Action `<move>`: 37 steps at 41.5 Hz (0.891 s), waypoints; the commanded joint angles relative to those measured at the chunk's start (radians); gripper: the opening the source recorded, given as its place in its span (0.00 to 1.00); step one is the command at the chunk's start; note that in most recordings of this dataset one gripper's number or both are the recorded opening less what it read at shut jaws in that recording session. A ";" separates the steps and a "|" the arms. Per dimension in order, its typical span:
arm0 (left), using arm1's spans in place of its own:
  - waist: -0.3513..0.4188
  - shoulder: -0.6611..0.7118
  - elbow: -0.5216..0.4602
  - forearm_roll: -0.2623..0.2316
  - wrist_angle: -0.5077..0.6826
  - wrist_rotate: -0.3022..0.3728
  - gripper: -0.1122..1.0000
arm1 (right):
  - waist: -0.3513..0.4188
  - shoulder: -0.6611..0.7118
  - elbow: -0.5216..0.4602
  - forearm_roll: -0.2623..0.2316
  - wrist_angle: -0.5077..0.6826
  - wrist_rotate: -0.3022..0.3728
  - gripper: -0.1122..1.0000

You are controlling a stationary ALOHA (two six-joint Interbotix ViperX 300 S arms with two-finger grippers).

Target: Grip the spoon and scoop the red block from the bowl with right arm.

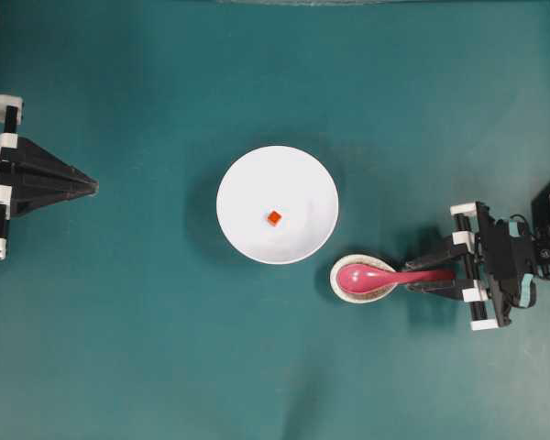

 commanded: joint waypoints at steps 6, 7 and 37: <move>0.000 0.008 -0.015 0.003 -0.006 0.000 0.10 | 0.005 -0.005 -0.005 0.002 -0.012 -0.002 0.39; 0.000 0.008 -0.015 0.002 -0.006 0.000 0.10 | 0.005 -0.005 -0.005 0.002 -0.009 -0.002 0.38; 0.015 0.009 -0.015 0.003 -0.006 0.000 0.10 | -0.138 -0.255 -0.057 0.002 0.155 -0.109 0.32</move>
